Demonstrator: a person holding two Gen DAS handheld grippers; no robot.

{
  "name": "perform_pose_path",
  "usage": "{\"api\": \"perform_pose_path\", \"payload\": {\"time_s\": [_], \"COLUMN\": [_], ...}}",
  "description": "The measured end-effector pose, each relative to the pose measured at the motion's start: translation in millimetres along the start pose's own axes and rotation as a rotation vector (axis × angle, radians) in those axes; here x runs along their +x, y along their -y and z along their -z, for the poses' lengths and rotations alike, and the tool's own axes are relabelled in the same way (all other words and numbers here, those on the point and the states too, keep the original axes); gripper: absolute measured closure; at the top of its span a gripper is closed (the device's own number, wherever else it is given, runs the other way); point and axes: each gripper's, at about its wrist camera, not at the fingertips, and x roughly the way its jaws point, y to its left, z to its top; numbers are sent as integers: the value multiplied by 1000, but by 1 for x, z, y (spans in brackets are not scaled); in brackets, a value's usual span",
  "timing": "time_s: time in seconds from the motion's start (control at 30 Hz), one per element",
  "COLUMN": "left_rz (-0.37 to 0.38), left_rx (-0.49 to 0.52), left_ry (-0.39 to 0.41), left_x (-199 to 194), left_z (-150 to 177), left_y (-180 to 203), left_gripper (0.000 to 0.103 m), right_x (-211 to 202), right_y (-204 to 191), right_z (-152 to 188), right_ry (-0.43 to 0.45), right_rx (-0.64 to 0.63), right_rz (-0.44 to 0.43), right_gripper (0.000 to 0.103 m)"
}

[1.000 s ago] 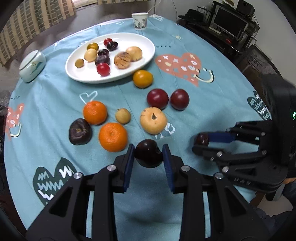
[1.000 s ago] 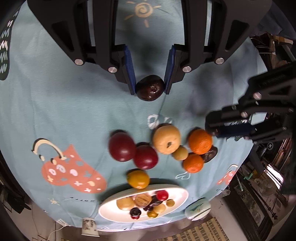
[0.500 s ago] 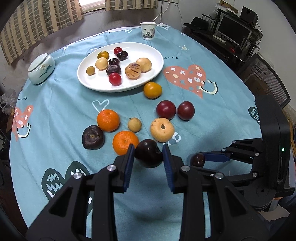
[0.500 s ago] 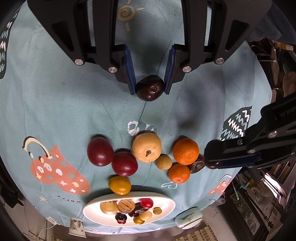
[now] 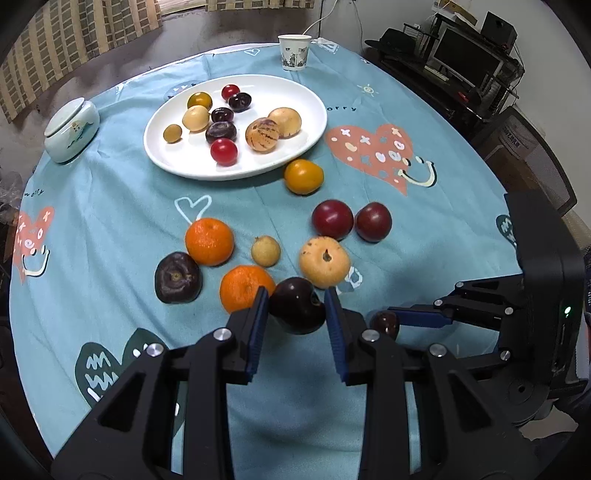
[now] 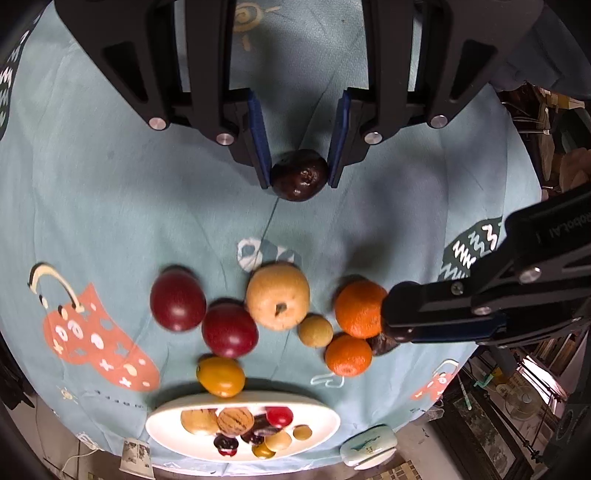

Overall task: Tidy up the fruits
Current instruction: 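Carry both dark plums onto the white plate and open both grippers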

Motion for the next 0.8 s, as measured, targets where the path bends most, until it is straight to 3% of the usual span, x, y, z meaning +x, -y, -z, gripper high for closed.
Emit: {"api": "perform_pose_path", "payload": {"time_s": [0.1,0.3,0.4,0.63,0.73,0.8], "left_rz": [11,-24,-61,-106,-109,-99], "left_rx": [-21,-95,-123,-189,-214,-218], "left_ry": [25,107,108,43,42,57], "left_x": [-4,-4,14,72,82,80], "left_z": [-21,-94,-126,-166,-167,-167], "left_y": [-12,-51,-67,-95,-105,-111], "left_gripper": [72,71,71,70,53,52], "right_x": [-13,-49,-45,3,27,36], "right_y": [4,22,34,56,66,72], "right_z": [-19,-110,-154,-229,-244,-248], "right_ry": [40,212,256,232,182,158], "right_rx": [-17,-57,-58,-72,-76,-79], "right_rz": [0,52,86,125,139,148], "right_gripper": [72,72,72,71,68,62]}}
